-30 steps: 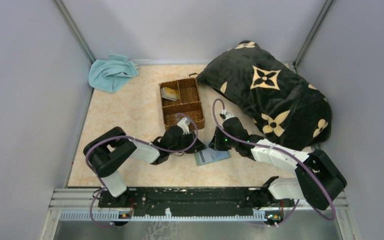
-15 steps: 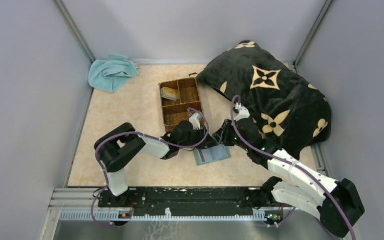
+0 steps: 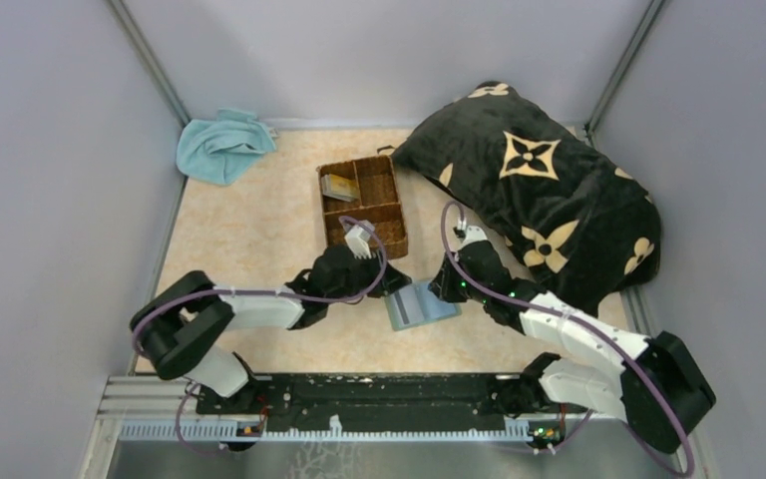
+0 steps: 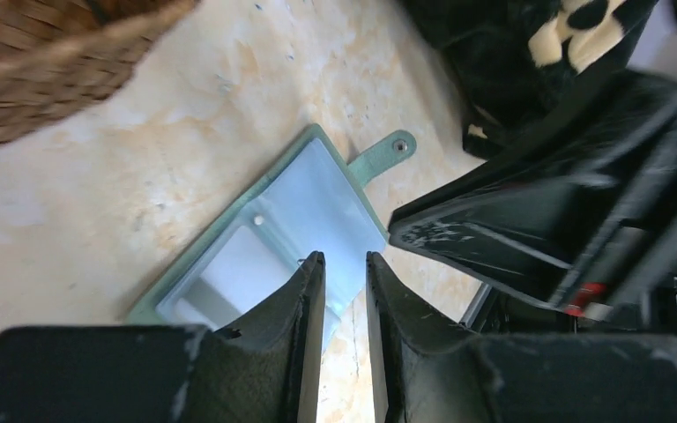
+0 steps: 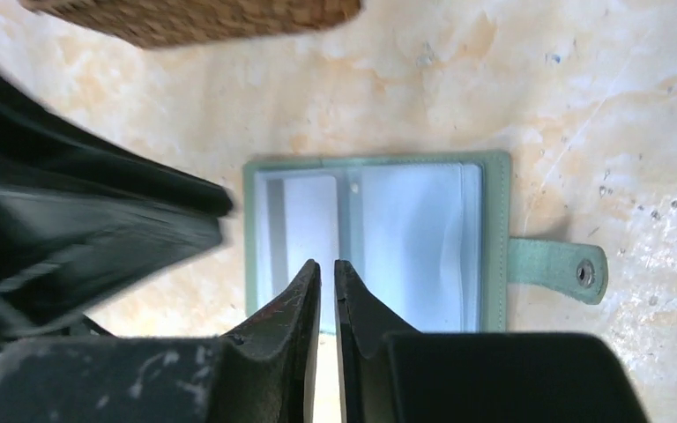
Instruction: Take the credit cards out of the card holder
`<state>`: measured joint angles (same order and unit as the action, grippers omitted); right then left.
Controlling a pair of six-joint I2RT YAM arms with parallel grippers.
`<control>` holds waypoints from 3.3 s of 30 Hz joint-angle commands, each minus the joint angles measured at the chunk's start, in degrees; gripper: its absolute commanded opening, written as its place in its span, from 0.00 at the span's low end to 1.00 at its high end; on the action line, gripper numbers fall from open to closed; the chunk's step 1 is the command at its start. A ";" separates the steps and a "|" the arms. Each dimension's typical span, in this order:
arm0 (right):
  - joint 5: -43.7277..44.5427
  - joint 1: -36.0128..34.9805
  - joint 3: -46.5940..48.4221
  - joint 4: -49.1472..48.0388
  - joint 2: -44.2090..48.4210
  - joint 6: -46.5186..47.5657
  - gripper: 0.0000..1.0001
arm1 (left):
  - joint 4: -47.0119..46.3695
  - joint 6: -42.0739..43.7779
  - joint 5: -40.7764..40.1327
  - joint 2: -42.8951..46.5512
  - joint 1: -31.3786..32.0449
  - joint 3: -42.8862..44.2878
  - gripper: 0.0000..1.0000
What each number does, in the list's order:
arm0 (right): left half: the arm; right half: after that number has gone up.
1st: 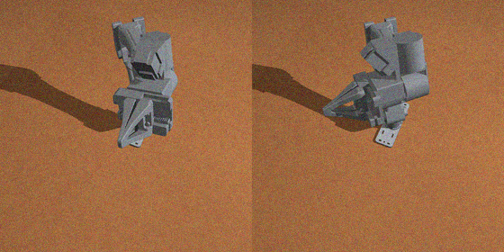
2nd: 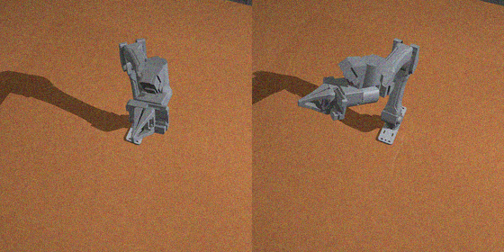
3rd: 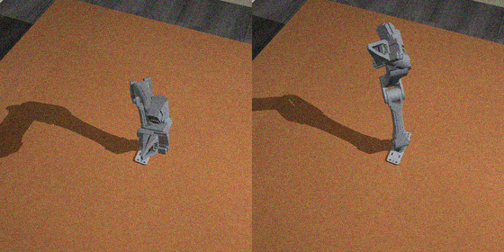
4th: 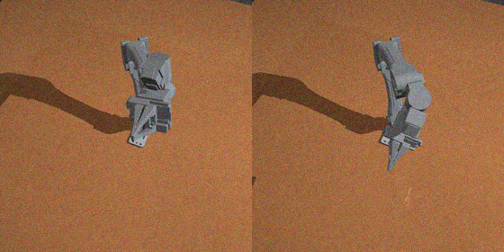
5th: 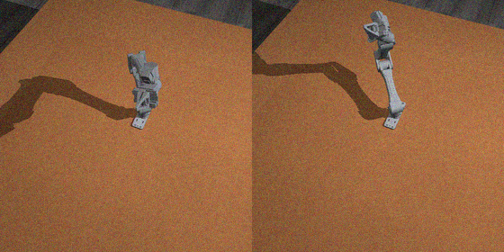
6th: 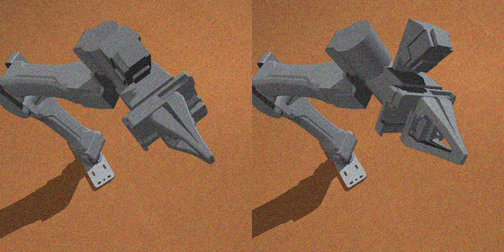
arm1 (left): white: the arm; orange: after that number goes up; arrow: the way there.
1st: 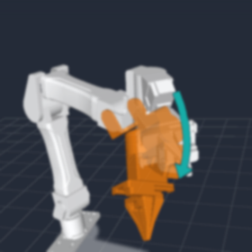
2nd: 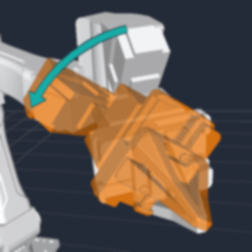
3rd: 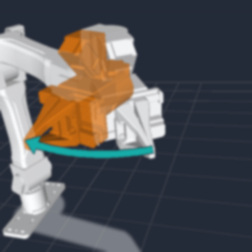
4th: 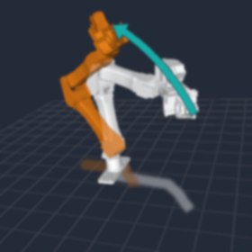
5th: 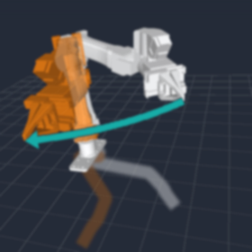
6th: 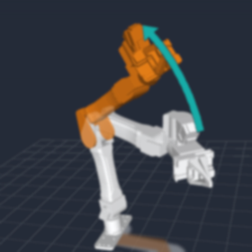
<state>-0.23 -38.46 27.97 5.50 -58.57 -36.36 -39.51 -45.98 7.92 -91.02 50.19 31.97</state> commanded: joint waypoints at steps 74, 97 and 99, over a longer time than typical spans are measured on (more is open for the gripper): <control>17.27 -20.68 19.61 8.26 -29.55 3.02 0.36 | 5.47 -6.32 -11.76 13.59 -3.71 -17.99 0.28; 11.27 -13.67 14.62 3.76 -20.10 4.78 0.46 | 4.54 -5.19 -9.64 19.24 -4.24 -18.84 0.29; 11.85 -13.67 14.47 5.03 -18.79 7.17 0.39 | 6.59 -4.84 -9.71 21.17 -4.88 -18.53 0.29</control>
<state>10.09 -52.51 42.61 10.76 -81.65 -32.99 -34.65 -51.75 -1.10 -74.00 46.46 13.69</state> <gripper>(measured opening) 0.432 0.285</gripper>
